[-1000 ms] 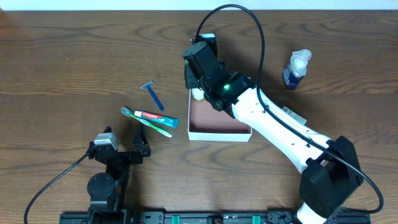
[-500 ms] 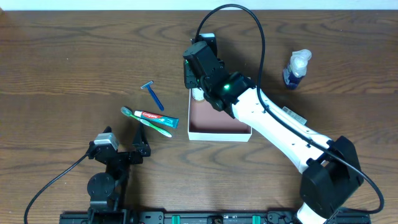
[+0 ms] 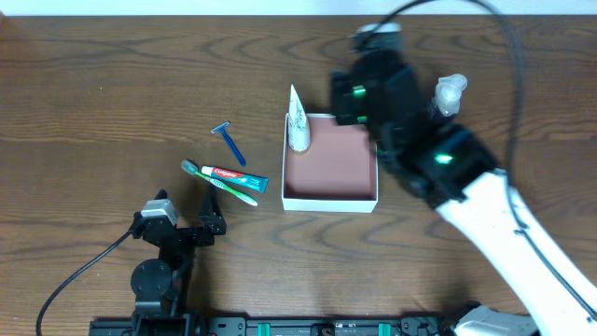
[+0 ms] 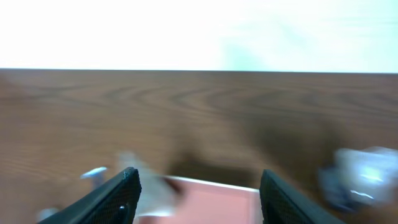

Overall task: Pack container
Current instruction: 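Release the tube and move the right gripper to the pump bottle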

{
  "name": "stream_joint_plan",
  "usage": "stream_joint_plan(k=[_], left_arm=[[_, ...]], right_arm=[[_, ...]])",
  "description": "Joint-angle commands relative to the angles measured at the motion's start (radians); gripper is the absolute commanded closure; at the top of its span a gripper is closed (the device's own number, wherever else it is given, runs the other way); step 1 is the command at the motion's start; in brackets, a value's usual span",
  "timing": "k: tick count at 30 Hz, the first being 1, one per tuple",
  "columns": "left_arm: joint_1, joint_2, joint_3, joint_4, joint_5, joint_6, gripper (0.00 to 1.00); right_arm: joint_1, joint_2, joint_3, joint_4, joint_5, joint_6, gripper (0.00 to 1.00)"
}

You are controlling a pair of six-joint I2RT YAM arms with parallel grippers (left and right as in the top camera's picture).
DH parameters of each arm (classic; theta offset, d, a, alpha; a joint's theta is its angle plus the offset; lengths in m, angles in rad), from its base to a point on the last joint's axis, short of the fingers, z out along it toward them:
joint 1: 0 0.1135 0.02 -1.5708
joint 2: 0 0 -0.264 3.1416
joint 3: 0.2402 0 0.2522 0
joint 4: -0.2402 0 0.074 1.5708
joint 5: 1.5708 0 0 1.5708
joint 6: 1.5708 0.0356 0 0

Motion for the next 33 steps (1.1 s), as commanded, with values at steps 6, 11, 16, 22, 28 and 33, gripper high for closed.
stream_joint_plan(k=[6, 11, 16, 22, 28, 33], left_arm=[[0.004, -0.006, -0.015, -0.036, 0.015, 0.016, 0.02], [0.004, -0.006, -0.015, -0.036, 0.015, 0.016, 0.02], [0.004, -0.006, -0.015, -0.036, 0.015, 0.016, 0.02], [0.004, -0.006, -0.015, -0.036, 0.015, 0.016, 0.02], [0.004, -0.006, -0.015, -0.036, 0.015, 0.016, 0.02], [0.004, -0.006, -0.015, -0.036, 0.015, 0.016, 0.02]], right_arm=[[-0.3, 0.031, 0.002, -0.139, 0.036, -0.127, 0.36], [-0.451, 0.09, -0.002, -0.134, -0.124, -0.256, 0.36], [-0.55, 0.177, -0.002, -0.127, -0.251, -0.433, 0.36], [-0.606, 0.287, -0.002, -0.108, -0.401, -0.573, 0.35], [-0.612, 0.359, -0.002, -0.095, -0.489, -0.68, 0.34], [-0.612, 0.414, -0.002, -0.058, -0.533, -0.717, 0.34]])
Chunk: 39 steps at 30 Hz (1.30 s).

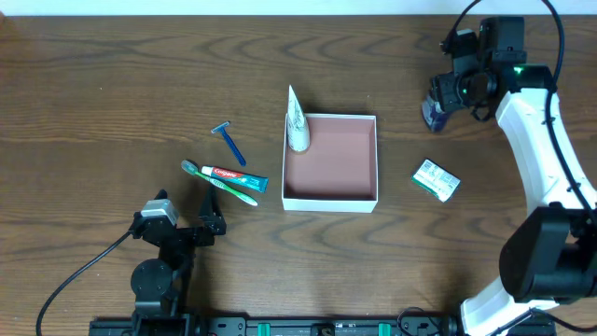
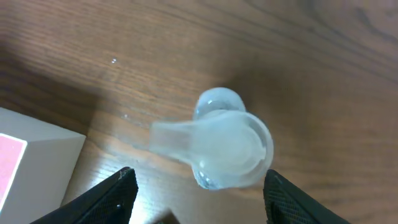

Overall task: Pack container
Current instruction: 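Release the tube and move the right gripper to the pump bottle, then grasp the clear pump bottle with the right gripper and lift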

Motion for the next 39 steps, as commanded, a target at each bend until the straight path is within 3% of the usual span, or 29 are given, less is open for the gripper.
stream_joint_plan(k=[1, 9, 18, 22, 31, 39], left_arm=[[0.004, -0.006, -0.015, -0.036, 0.015, 0.016, 0.02], [0.004, -0.006, -0.015, -0.036, 0.015, 0.016, 0.02], [0.004, -0.006, -0.015, -0.036, 0.015, 0.016, 0.02], [0.004, -0.006, -0.015, -0.036, 0.015, 0.016, 0.02], [0.004, -0.006, -0.015, -0.036, 0.015, 0.016, 0.02], [0.004, -0.006, -0.015, -0.036, 0.015, 0.016, 0.02]], right_arm=[[-0.005, 0.046, 0.0, 0.014, -0.066, -0.058, 0.35], [-0.006, 0.1, 0.0, 0.067, -0.066, -0.06, 0.38], [-0.006, 0.102, 0.0, 0.196, -0.065, -0.112, 0.29], [-0.006, 0.105, 0.0, 0.24, -0.066, -0.121, 0.29], [-0.005, 0.164, 0.0, 0.258, -0.08, -0.122, 0.48], [-0.005, 0.191, 0.0, 0.285, -0.103, -0.121, 0.83]])
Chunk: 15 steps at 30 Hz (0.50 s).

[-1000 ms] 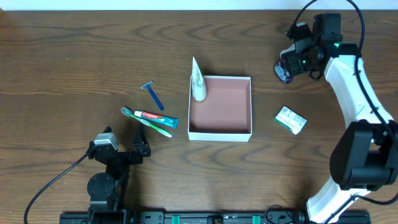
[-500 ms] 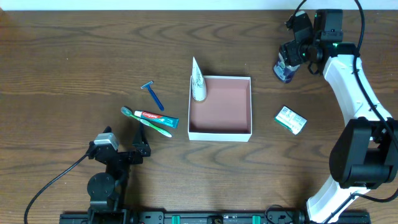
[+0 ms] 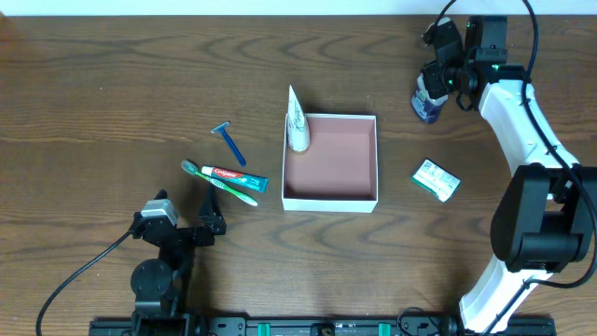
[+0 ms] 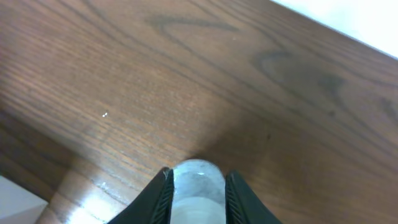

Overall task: Pack container
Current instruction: 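Grasp the clear pump bottle with the right gripper and lift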

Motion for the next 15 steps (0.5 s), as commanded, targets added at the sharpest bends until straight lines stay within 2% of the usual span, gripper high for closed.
stream_joint_plan(k=[1, 5, 10, 15], left_arm=[[0.004, -0.006, -0.015, -0.036, 0.015, 0.016, 0.02], [0.004, -0.006, -0.015, -0.036, 0.015, 0.016, 0.02], [0.004, -0.006, -0.015, -0.036, 0.015, 0.016, 0.02], [0.004, -0.006, -0.015, -0.036, 0.015, 0.016, 0.02]], right_arm=[[-0.004, 0.028, -0.005, -0.008, 0.001, -0.005, 0.85], [-0.005, 0.027, -0.005, -0.009, 0.001, 0.02, 0.98], [-0.003, 0.007, -0.004, -0.009, 0.001, 0.093, 0.99], [-0.003, -0.065, -0.003, -0.005, 0.002, 0.252, 0.99]])
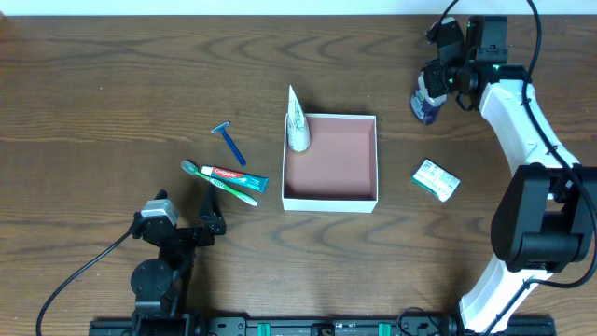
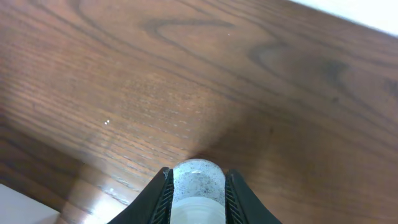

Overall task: Pack container
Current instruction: 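Grasp the clear pump bottle with the right gripper and lift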

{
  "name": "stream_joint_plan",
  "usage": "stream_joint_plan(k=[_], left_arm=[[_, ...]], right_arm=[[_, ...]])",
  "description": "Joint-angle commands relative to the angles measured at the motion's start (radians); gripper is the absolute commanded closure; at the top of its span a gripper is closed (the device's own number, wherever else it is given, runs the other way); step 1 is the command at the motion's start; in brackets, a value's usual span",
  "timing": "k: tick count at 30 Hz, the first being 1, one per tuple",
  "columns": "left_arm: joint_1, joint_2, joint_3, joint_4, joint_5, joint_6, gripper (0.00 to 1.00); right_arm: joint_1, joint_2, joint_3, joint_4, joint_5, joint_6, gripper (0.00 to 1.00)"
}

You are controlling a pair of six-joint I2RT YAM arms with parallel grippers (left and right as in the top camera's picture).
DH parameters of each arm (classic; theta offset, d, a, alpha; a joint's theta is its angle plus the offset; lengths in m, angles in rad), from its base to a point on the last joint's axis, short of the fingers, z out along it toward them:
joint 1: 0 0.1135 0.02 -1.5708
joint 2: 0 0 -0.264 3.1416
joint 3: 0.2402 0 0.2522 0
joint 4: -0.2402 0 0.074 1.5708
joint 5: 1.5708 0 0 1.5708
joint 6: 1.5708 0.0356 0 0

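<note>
The white box with a pink floor (image 1: 331, 199) sits mid-table, and a white tube (image 1: 297, 121) leans in its far left corner. My right gripper (image 1: 435, 86) (image 2: 198, 178) is at the far right of the table, shut on a clear pump bottle (image 1: 426, 103) (image 2: 198, 185). Left of the box lie a blue razor (image 1: 229, 142), a red toothpaste tube (image 1: 235, 176) and a green toothbrush (image 1: 220, 186). A small green-and-white packet (image 1: 437, 179) lies right of the box. My left gripper (image 1: 211, 222) rests near the front left; its jaws are too small to read.
The table's far edge runs just behind the bottle, with a white wall (image 2: 373, 12) beyond it. A black cable (image 1: 65, 280) trails from the left arm's base toward the front left corner.
Hardly anything differs. My right gripper stays shut on the pump bottle in the same place, and the wrist view has shifted only slightly.
First my right gripper was open over the far side of the box, the bottle standing to its right. Then it hung open right above the bottle's pump head. After that it was shut around the bottle, and it still holds it at the far right.
</note>
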Motion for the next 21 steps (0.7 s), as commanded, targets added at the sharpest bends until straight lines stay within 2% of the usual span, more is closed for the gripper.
stream_joint_plan(k=[1, 14, 21], left_arm=[[0.004, -0.006, -0.015, -0.036, 0.015, 0.016, 0.02], [0.004, -0.006, -0.015, -0.036, 0.015, 0.016, 0.02], [0.004, -0.006, -0.015, -0.036, 0.015, 0.016, 0.02]], right_arm=[[-0.002, -0.083, -0.003, -0.002, -0.006, 0.157, 0.99], [0.137, -0.44, -0.003, -0.128, 0.003, 0.385, 0.99], [0.276, -0.503, -0.003, -0.259, 0.053, 0.529, 0.99]])
